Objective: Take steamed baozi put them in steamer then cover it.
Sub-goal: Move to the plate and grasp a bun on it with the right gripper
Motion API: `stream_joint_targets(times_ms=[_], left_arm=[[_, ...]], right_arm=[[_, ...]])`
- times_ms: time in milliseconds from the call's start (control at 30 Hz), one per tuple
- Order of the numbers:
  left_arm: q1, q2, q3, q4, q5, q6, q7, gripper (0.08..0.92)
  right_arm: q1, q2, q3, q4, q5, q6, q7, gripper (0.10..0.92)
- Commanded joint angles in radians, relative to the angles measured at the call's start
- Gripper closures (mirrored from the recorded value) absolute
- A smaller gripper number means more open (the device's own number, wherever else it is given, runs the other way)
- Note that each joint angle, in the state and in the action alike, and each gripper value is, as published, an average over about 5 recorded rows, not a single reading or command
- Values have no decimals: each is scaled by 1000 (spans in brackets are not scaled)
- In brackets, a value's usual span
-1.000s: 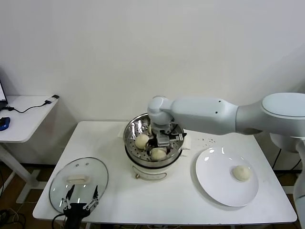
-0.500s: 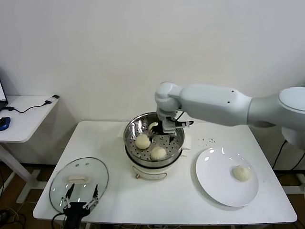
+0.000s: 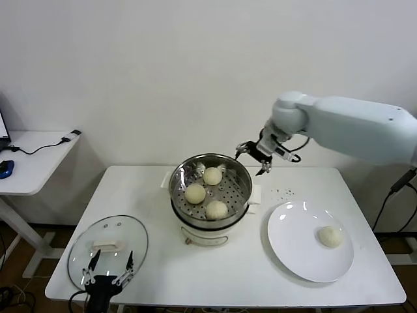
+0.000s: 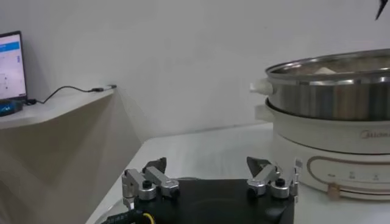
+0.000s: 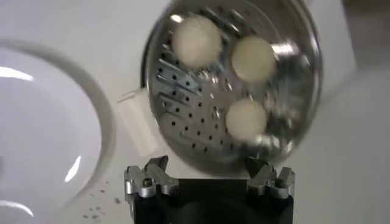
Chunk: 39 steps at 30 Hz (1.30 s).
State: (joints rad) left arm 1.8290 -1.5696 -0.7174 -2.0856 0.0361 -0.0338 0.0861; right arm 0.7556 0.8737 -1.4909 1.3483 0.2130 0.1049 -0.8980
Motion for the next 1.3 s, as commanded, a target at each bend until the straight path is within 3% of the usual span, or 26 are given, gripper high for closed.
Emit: stream_joint_targets(times_ms=[33, 333, 567, 1300], left_arm=[[4, -1, -1, -6, -1, 0, 0, 177], [28, -1, 5, -27, -14, 3, 1, 177], [39, -5, 13, -39, -16, 6, 1, 177], [41, -6, -4, -29, -10, 9, 0, 177]], right_arm=[[-45, -278, 24, 54, 241, -455, 38, 203], [-441, -443, 332, 11, 56, -387, -176, 203], [-767, -462, 601, -60, -98, -337, -208, 203], [-830, -333, 635, -225, -192, -298, -186, 203]])
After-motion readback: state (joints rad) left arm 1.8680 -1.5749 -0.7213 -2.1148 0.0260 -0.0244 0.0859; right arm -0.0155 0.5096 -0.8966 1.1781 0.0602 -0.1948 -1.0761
